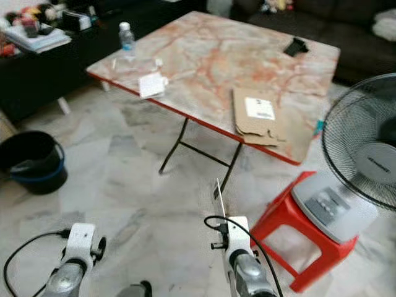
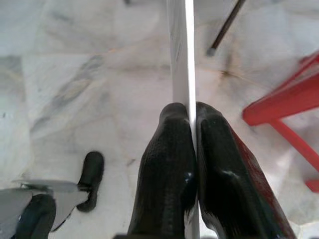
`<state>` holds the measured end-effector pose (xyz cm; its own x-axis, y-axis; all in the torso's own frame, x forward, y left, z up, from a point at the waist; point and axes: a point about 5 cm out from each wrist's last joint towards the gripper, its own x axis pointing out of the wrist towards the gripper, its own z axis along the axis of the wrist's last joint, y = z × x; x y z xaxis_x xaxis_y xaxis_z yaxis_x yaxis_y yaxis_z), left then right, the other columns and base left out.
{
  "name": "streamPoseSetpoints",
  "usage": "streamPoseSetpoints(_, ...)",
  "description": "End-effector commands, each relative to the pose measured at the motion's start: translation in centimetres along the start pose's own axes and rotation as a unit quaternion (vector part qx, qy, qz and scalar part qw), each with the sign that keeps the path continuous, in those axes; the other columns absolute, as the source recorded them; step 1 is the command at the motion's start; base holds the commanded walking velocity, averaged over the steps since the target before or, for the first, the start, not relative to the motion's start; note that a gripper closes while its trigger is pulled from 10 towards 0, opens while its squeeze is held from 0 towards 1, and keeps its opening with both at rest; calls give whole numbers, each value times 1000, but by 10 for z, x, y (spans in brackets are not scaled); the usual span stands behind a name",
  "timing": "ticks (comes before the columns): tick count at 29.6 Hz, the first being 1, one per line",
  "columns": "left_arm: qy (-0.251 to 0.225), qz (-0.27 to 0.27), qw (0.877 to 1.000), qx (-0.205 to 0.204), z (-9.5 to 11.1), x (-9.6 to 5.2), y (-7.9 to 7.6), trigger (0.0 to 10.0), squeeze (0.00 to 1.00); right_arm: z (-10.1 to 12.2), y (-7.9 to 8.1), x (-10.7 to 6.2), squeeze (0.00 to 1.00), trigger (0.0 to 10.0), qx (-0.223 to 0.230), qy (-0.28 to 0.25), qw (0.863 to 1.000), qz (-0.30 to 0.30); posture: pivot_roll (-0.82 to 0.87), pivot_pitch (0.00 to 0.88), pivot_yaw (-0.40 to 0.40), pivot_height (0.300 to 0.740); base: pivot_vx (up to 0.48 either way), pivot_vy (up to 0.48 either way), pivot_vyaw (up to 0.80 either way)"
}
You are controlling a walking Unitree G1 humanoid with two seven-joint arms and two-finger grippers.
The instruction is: Picking trash to rubbish bin
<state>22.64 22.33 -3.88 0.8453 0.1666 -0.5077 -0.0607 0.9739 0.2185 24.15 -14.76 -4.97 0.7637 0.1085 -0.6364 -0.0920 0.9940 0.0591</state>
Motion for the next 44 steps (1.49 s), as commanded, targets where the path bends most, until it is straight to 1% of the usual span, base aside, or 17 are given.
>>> streamPoseSetpoints(1, 20, 7, 1000, -5, -10, -3, 2, 10000, 0, -9, -3, -2, 0, 10000, -3, 19, 1000, -8, 109, 145, -56, 740, 0, 0, 788)
streamPoseSetpoints(4, 22, 9, 1000, -8, -12, -4, 2, 10000, 0, -10, -3, -3, 0, 10000, -2, 21, 1000, -10, 108, 145, -58, 740, 0, 0, 788)
streamPoseSetpoints(8, 32, 20, 999, -23, -16, -5, 4, 10000, 0, -10, -3, -3, 0, 10000, -5, 23, 1000, -10, 105, 146, -62, 740, 0, 0, 792)
streamPoseSetpoints(13, 36, 20, 999, -24, -18, -5, 3, 10000, 0, -8, -3, -2, 0, 10000, -10, 22, 1000, -9, 104, 146, -64, 740, 0, 0, 794)
streamPoseSetpoints(14, 46, 17, 999, -23, -22, -7, 1, 10000, 0, -7, -2, -2, 0, 10000, -18, 21, 1000, -5, 99, 146, -68, 740, 0, 0, 794)
streamPoseSetpoints(17, 60, 16, 998, -22, -27, -9, -1, 10000, 0, -6, -1, -1, 0, 10000, -20, 20, 1000, -2, 93, 154, -75, 740, 0, 0, 794)
streamPoseSetpoints(26, 66, 20, 997, -24, -31, -11, -5, 10000, 0, -9, -1, -2, 0, 10000, -34, 25, 999, 7, 93, 161, -97, 740, 0, 0, 794)
streamPoseSetpoints(30, 70, 21, 997, -26, -33, -12, -5, 10000, 0, -9, -1, -2, 0, 10000, -28, 23, 999, 9, 96, 156, -99, 740, 0, 0, 775)
streamPoseSetpoints(34, 69, 18, 997, -26, -33, -12, -5, 10000, 0, -9, 2, -2, 0, 10000, -19, 24, 999, 17, 98, 146, -89, 740, 0, 0, 0)
streamPoseSetpoints(39, 82, 24, 996, -21, -36, -12, -2, 10000, 0, -13, 6, -2, 0, 10000, -7, 29, 999, 16, 107, 131, -80, 740, 0, 0, 0)
streamPoseSetpoints(44, 88, 35, 995, -15, -36, -12, 4, 10000, 0, -15, 9, -3, 0, 10000, -9, 33, 999, 21, 112, 104, -69, 740, 408, 0, 0)
